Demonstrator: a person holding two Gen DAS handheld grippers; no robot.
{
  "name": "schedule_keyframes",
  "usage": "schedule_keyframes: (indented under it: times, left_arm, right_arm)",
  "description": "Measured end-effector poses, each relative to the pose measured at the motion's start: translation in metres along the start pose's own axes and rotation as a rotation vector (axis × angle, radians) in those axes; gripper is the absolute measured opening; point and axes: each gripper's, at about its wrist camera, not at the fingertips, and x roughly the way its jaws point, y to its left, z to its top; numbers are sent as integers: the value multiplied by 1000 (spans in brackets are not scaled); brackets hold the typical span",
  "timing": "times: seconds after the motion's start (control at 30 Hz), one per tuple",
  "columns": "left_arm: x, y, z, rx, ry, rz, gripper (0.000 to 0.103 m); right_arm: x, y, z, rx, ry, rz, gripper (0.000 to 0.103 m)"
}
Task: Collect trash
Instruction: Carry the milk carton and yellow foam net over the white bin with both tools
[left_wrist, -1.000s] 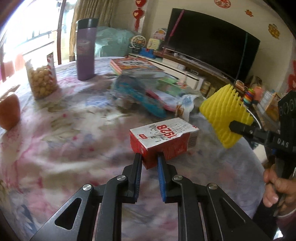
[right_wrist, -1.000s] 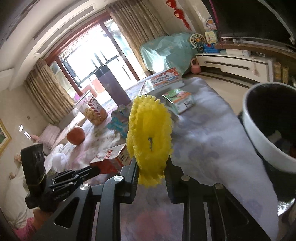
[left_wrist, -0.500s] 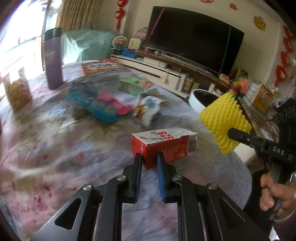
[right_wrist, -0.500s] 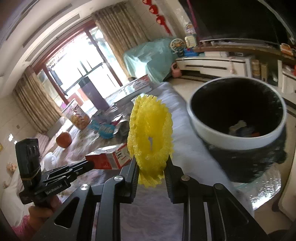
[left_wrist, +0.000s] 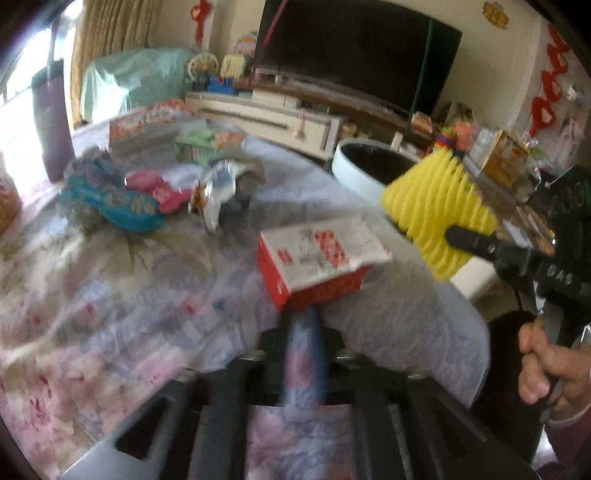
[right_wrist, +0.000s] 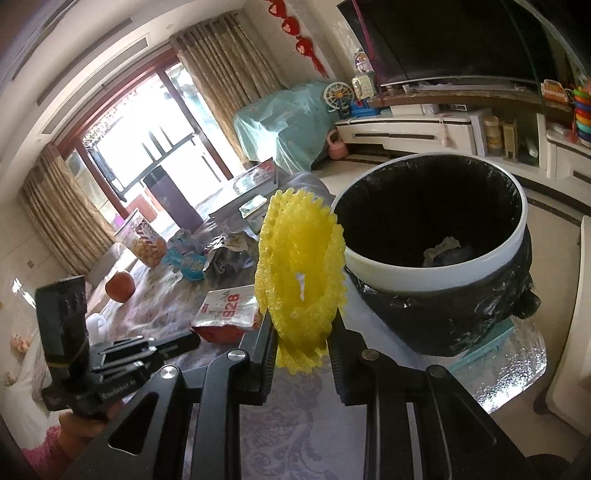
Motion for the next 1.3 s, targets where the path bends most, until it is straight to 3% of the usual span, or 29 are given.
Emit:
schedule_keyframes:
  times: [0.03, 0.07, 0.13, 0.23, 0.53, 0.7, 1.3]
  left_arm:
    - [-1, 1, 1, 0, -7, 6, 46]
    - [-2, 2, 3, 12, -11, 8, 63]
    - [0, 1, 9, 71, 4, -26, 66]
    - [13, 0, 19, 180, 41, -46, 78]
    - [53, -2, 53, 377, 85, -98, 78]
    - [61, -11, 51, 412, 46, -113, 61]
    - [24, -29, 21, 94, -39, -28, 58]
  right_arm:
    - [-1, -1, 0, 2, -1, 1, 25]
    - [-2, -2, 0, 5, -1, 2, 26]
    - [-3, -4, 0, 6, -1, 1, 26]
    - [-6, -7, 1, 3, 1, -4, 26]
    - [-13, -11, 3, 22, -6, -38, 26]
    - [-14, -14, 4, 31, -9, -51, 26]
    - [-25, -27, 6, 46, -44, -32, 26]
